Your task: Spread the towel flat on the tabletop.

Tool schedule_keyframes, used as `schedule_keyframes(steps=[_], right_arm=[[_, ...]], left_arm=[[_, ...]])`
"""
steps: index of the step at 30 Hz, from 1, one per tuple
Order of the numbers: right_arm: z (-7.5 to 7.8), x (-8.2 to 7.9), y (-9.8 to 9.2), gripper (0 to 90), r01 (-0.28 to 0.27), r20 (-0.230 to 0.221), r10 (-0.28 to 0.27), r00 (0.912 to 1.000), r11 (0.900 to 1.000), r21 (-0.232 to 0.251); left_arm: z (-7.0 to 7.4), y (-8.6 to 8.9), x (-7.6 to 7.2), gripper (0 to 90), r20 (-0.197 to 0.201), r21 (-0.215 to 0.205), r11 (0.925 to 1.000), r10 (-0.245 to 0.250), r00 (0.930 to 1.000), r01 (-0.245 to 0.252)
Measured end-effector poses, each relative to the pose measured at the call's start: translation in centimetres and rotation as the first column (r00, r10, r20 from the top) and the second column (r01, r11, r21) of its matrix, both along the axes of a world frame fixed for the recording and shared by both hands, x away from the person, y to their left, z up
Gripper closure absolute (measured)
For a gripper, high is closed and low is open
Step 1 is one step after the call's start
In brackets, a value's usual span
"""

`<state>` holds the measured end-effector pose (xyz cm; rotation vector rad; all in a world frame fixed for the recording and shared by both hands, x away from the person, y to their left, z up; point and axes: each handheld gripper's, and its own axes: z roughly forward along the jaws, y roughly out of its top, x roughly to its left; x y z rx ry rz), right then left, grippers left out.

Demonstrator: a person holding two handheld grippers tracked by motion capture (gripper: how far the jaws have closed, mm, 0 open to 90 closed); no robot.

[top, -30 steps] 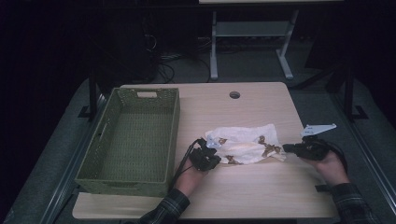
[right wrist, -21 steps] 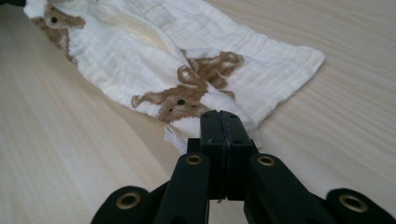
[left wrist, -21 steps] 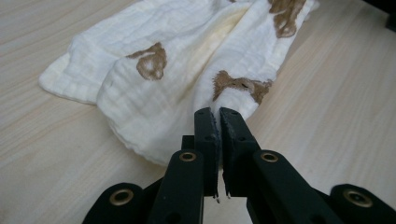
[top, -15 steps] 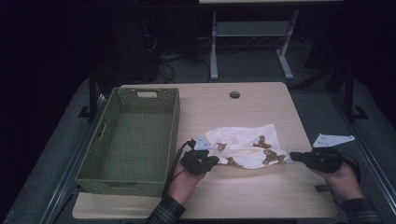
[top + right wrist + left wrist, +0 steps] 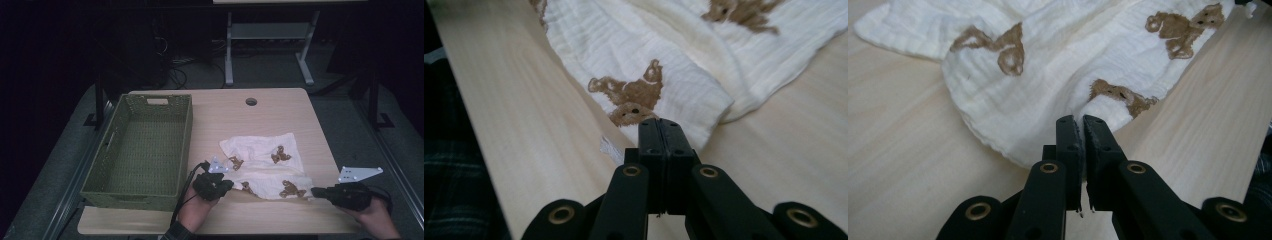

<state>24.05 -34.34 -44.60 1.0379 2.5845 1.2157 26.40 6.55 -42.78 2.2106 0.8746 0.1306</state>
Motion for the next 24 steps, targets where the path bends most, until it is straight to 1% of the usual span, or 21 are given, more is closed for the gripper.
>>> schedule_keyframes(steps=[2,3,4,6,7,8,10,11,13,16,18,20,24], right_arm=[[-0.2,-0.5,0.0,88.5,-0.008,-0.006,0.008,0.9999,1.000,-0.008],[-0.3,-0.7,-0.1,87.6,-0.012,-0.005,0.012,0.9999,1.000,-0.012],[-0.3,-0.7,-0.1,82.9,-0.009,-0.003,0.009,1.0000,1.000,-0.011],[-0.1,-0.6,-0.2,78.2,-0.003,-0.001,0.003,1.0000,1.000,0.008],[0.1,-0.4,-0.2,75.4,-0.001,0.012,0.001,0.9999,1.000,0.009],[0.2,-0.2,-0.2,73.4,0.004,0.017,-0.005,0.9998,1.000,0.015],[0.4,0.1,-0.2,71.6,0.007,0.028,-0.007,0.9996,1.000,0.023],[0.5,0.4,-0.2,71.1,0.012,0.036,-0.013,0.9993,1.000,0.016],[0.5,1.0,0.1,69.3,0.012,0.034,-0.012,0.9993,1.000,0.006],[0.4,1.9,0.4,67.3,0.011,0.046,-0.010,0.9989,1.000,-0.015],[0.4,2.2,0.7,65.6,0.014,0.041,-0.013,0.9991,1.000,-0.022],[0.5,2.6,0.8,65.6,0.017,0.050,-0.016,0.9986,1.000,-0.024],[0.7,3.4,0.9,65.6,0.030,0.073,-0.028,0.9969,0.999,-0.019]], left_arm=[[-0.2,0.2,-0.3,83.8,-0.009,0.003,1.0000,0.004,1.0000,-0.004],[-0.3,0.2,-0.3,80.7,-0.010,-0.001,1.0000,0.007,0.9999,-0.007],[-0.3,0.3,-0.3,77.0,-0.010,-0.005,0.9999,0.010,0.9999,-0.011],[-0.3,0.2,-0.1,68.3,-0.001,-0.012,0.9997,0.020,0.9998,-0.020],[-0.2,0.1,0.0,63.9,0.004,-0.010,0.9997,0.022,0.9997,-0.022],[-0.2,0.0,0.1,61.4,0.001,-0.021,0.9994,0.027,0.9996,-0.027],[-0.1,-0.1,0.5,57.7,0.010,-0.021,0.9993,0.030,0.9995,-0.030],[-0.2,-0.2,0.8,57.1,0.011,-0.023,0.9992,0.033,0.9994,-0.032],[-0.1,-0.3,1.3,56.7,0.015,-0.028,0.9988,0.041,0.9990,-0.041],[0.1,-0.5,2.1,56.4,0.022,-0.022,0.9988,0.043,0.9988,-0.043],[0.1,-0.5,2.7,56.0,0.023,-0.024,0.9985,0.049,0.9985,-0.049],[0.2,-0.6,3.1,56.0,0.027,-0.025,0.9984,0.052,0.9983,-0.051],[0.2,-0.7,3.8,55.8,0.038,-0.011,0.9986,0.053,0.9979,-0.052]])
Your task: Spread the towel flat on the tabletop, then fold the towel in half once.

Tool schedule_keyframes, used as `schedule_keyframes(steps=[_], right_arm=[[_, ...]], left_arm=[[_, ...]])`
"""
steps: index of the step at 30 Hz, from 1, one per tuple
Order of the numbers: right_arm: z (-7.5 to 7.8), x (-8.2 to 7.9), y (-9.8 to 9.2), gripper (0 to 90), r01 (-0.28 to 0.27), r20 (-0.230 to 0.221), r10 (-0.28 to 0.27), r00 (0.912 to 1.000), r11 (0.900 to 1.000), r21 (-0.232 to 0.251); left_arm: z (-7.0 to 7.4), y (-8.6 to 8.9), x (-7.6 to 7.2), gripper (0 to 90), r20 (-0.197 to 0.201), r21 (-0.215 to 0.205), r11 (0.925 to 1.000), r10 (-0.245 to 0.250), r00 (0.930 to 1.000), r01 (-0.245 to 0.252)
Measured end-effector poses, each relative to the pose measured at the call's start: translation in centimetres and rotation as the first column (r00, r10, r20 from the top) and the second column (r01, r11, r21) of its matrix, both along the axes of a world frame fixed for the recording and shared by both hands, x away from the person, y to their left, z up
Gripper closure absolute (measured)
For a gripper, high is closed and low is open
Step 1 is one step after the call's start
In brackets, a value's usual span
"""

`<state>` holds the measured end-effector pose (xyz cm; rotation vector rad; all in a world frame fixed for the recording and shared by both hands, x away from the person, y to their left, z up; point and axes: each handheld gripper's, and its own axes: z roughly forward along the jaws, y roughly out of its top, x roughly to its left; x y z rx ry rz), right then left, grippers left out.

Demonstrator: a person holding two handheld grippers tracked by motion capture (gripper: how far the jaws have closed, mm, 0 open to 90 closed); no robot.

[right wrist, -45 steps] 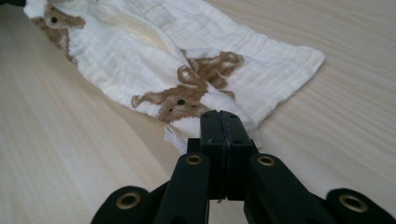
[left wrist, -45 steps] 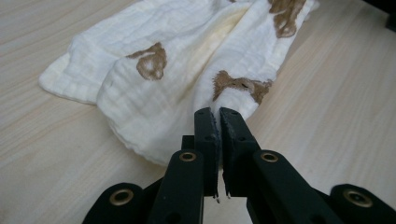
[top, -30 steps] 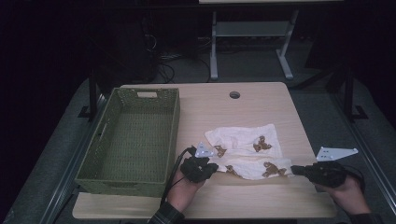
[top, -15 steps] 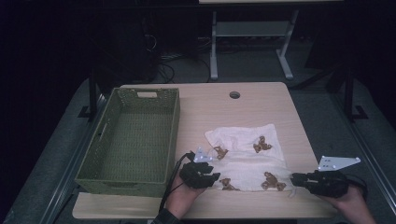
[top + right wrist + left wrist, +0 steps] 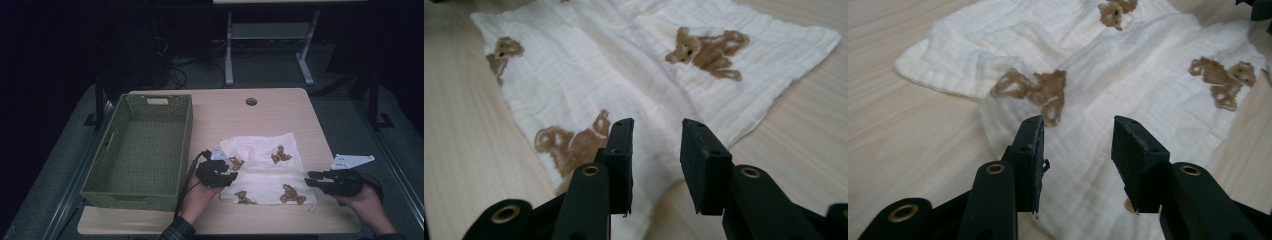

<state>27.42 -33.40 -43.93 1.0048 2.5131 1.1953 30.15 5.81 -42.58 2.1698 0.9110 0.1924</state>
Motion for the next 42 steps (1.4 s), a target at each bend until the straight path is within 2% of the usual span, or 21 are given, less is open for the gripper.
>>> schedule_keyframes(steps=[12,15,19,20,21,22,27,29,31,32,33,36,39,41,42], right_arm=[[0.4,3.4,0.9,64.4,-0.002,0.023,0.003,0.9997,1.000,-0.004],[0.6,4.4,1.0,64.4,0.000,0.026,0.000,0.9997,1.000,-0.007],[0.8,5.7,1.1,63.7,0.001,0.028,-0.001,0.9996,1.000,-0.003],[0.8,6.1,1.1,63.6,0.000,0.030,0.000,0.9996,1.000,-0.004],[0.9,6.8,1.1,63.7,0.004,0.031,-0.003,0.9995,1.000,-0.005],[0.9,6.8,1.1,63.7,0.004,0.031,-0.003,0.9995,1.000,-0.005],[0.9,8.6,1.0,63.8,0.009,0.032,-0.009,0.9995,1.000,-0.008],[0.8,9.3,1.0,63.7,0.010,0.030,-0.010,0.9995,1.000,-0.006],[0.8,9.9,1.0,63.7,0.013,0.030,-0.012,0.9995,1.000,-0.008],[0.8,10.6,1.0,63.8,0.016,0.031,-0.016,0.9994,1.000,-0.003],[0.8,10.6,1.0,63.8,0.016,0.031,-0.016,0.9994,1.000,-0.003],[0.7,11.9,1.0,64.0,0.020,0.031,-0.019,0.9993,1.000,-0.002],[0.5,13.3,1.0,64.6,0.029,0.029,-0.028,0.9992,0.999,-0.014],[0.3,14.3,0.9,65.2,0.039,0.030,-0.038,0.9988,0.999,-0.018],[0.1,14.7,0.9,65.7,0.049,0.027,-0.048,0.9985,0.999,-0.024]], left_arm=[[0.0,-0.5,2.9,54.7,0.015,0.011,0.9993,0.035,0.9993,-0.035],[-0.2,-0.8,3.6,54.9,0.018,0.028,0.9988,0.040,0.9990,-0.040],[-0.3,-1.0,4.8,55.6,0.023,0.045,0.9968,0.065,0.9976,-0.066],[-0.4,-1.0,5.5,56.2,0.028,0.047,0.9950,0.087,0.9958,-0.088],[-0.4,-1.0,5.7,56.9,0.030,0.048,0.9945,0.091,0.9954,-0.093],[-0.4,-1.0,5.7,57.2,0.030,0.048,0.9945,0.091,0.9954,-0.093],[-0.4,-0.7,8.1,58.7,0.054,0.048,0.9868,0.152,0.9869,-0.155],[-0.5,-0.7,8.9,59.0,0.040,0.027,0.9860,0.164,0.9857,-0.165],[-0.6,-0.7,9.7,59.2,0.059,0.062,0.9812,0.179,0.9820,-0.183],[-0.7,-0.7,10.2,59.9,0.061,0.075,0.9784,0.188,0.9802,-0.193],[-0.9,-0.6,10.7,59.9,0.061,0.079,0.9757,0.200,0.9779,-0.204],[-1.8,-0.4,12.1,60.8,0.060,0.118,0.9646,0.230,0.9713,-0.236],[-2.6,-0.2,12.8,61.5,0.041,0.132,0.9584,0.250,0.9674,-0.253],[-2.9,-0.2,13.0,61.7,0.033,0.119,0.9559,0.266,0.9633,-0.269],[-3.0,-0.1,13.1,62.0,0.033,0.129,0.9551,0.265,0.9637,-0.267]])
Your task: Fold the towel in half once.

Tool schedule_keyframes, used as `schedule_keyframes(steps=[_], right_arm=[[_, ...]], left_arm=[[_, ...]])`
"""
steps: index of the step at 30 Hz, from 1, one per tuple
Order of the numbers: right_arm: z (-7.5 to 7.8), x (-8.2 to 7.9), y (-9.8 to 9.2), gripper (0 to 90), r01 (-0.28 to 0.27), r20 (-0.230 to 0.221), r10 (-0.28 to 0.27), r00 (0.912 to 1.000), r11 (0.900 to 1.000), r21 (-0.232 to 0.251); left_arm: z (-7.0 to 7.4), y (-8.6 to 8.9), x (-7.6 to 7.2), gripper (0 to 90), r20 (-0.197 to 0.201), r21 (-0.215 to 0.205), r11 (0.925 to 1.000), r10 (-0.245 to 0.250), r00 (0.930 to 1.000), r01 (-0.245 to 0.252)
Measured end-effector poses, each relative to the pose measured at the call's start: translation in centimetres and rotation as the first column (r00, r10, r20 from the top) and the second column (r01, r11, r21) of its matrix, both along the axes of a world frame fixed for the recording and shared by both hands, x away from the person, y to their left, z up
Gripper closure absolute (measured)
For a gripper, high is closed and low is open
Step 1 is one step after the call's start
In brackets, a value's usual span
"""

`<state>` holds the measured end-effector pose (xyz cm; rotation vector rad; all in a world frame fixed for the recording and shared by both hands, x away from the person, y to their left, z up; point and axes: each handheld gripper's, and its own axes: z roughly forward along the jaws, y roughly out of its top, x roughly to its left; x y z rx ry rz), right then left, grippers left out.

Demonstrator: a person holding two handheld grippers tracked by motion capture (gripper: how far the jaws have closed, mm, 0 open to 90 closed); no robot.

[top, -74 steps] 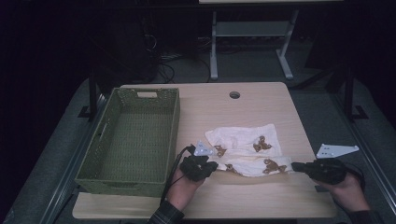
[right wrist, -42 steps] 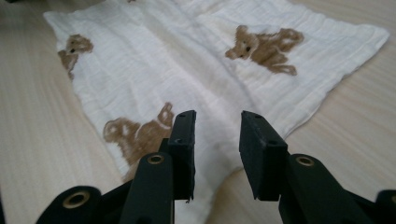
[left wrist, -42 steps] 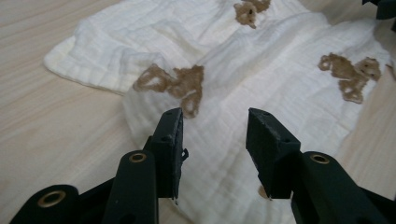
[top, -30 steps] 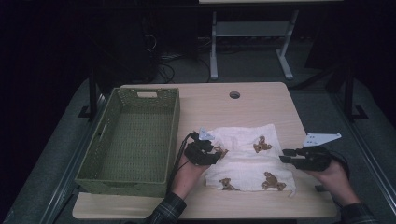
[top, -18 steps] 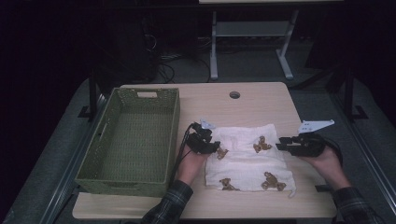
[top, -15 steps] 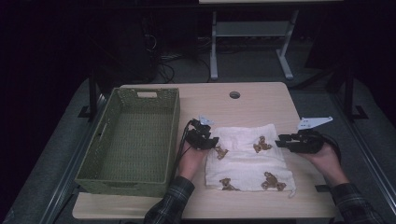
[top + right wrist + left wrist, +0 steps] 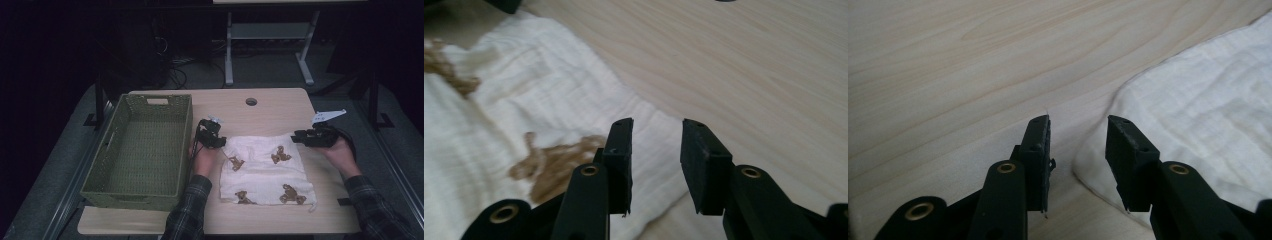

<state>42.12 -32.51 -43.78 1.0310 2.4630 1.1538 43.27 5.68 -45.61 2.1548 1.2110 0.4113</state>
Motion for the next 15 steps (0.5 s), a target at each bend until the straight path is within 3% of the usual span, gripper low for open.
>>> schedule_keyframes(steps=[7,9,14,15], right_arm=[[-1.2,3.2,-0.6,68.0,0.060,-0.026,-0.061,0.9978,0.998,-0.027],[-1.7,3.8,-0.6,68.9,0.081,-0.042,-0.083,0.9957,0.996,-0.043],[-2.6,4.7,-0.8,70.6,0.081,-0.072,-0.081,0.9941,0.997,-0.015],[-2.7,4.8,-0.7,71.5,0.080,-0.074,-0.082,0.9939,0.996,-0.029]], left_arm=[[-0.6,-0.1,0.3,64.8,-0.012,0.017,0.9998,0.005,0.9999,-0.005],[-0.6,-0.1,0.3,68.4,-0.008,0.012,0.9999,-0.001,1.0000,0.001],[-0.6,-0.5,0.4,78.9,-0.002,0.020,0.9995,-0.025,0.9997,0.025],[-0.6,-0.5,0.4,81.3,-0.003,0.018,0.9995,-0.026,0.9997,0.026]])
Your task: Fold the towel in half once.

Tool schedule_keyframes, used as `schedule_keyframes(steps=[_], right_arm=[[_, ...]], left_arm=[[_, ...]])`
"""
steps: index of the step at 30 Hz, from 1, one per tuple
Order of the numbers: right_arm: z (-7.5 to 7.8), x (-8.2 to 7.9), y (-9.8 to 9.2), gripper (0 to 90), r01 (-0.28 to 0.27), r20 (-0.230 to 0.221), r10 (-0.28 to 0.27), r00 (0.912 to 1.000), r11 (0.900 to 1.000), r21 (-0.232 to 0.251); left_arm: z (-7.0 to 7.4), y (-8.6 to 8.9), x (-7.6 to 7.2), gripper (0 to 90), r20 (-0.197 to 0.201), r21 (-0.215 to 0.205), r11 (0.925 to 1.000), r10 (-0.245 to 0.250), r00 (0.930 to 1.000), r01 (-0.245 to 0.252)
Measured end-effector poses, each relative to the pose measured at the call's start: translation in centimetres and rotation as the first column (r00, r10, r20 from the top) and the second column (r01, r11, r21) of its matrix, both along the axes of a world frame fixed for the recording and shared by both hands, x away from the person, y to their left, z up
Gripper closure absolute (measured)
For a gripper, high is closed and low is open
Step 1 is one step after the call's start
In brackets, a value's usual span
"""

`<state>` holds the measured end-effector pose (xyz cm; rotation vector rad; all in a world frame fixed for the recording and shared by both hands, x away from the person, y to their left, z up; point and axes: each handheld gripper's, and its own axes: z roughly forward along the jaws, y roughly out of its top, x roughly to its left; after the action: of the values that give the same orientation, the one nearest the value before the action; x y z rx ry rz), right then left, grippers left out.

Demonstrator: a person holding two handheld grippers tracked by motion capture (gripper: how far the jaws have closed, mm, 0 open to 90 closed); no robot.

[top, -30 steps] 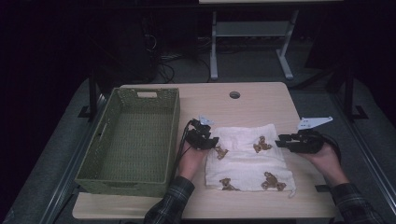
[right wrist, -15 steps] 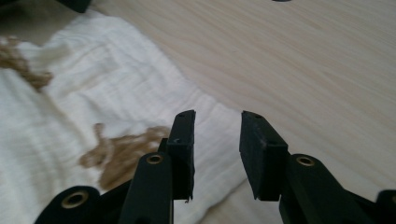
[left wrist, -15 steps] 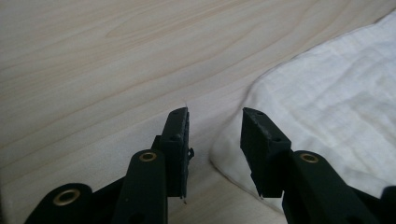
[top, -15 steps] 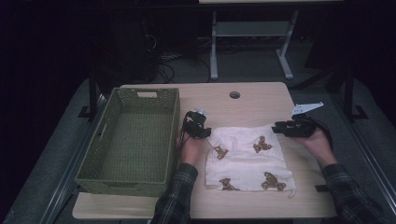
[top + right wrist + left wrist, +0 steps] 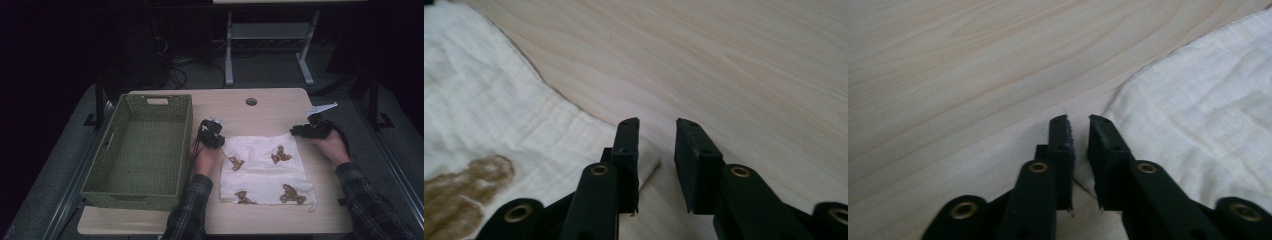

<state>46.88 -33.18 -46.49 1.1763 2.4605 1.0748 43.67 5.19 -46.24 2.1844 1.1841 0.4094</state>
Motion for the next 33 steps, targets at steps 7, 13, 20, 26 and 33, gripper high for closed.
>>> schedule_keyframes(steps=[7,13,20,26,33], right_arm=[[-0.7,0.4,0.3,82.5,-0.014,-0.036,0.014,0.9993,1.000,0.004],[-0.3,0.2,0.2,87.1,-0.010,0.004,0.010,0.9999,1.000,-0.015],[1.1,0.7,-1.1,87.2,0.040,0.036,-0.040,0.9985,0.999,-0.002],[2.1,1.9,-1.4,87.3,0.071,0.055,-0.071,0.9959,0.997,0.006],[3.0,2.6,-1.7,87.5,0.094,0.081,-0.096,0.9921,0.995,0.026]], left_arm=[[0.0,0.0,0.5,87.1,-0.006,-0.011,0.9999,-0.001,1.0000,0.001],[0.3,0.1,1.0,87.9,0.010,-0.035,0.9992,0.019,0.9998,-0.019],[1.5,-0.5,2.3,87.9,0.062,-0.040,0.9989,0.029,0.9977,-0.026],[2.7,-0.8,4.0,88.0,0.106,-0.055,0.9977,0.046,0.9934,-0.040],[3.5,-0.8,4.6,88.0,0.143,-0.062,0.9973,0.049,0.9885,-0.040]])
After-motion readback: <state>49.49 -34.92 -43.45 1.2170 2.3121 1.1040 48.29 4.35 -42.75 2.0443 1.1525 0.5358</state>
